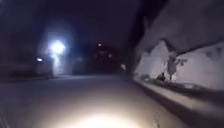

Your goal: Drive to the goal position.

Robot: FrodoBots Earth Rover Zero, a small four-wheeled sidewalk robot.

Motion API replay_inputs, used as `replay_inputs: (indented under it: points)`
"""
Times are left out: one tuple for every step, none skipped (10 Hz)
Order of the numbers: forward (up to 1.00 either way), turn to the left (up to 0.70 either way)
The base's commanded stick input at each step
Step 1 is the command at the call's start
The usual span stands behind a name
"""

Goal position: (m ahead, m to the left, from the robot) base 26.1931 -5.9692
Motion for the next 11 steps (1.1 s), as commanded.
replay_inputs:
  points:
    - [0.70,0.00]
    - [0.70,-0.09]
    - [0.70,-0.28]
    - [0.70,-0.35]
    - [0.70,-0.29]
    - [0.70,-0.02]
    - [0.70,0.00]
    - [0.70,0.00]
    - [0.70,0.00]
    - [0.70,0.00]
    - [0.70,0.00]
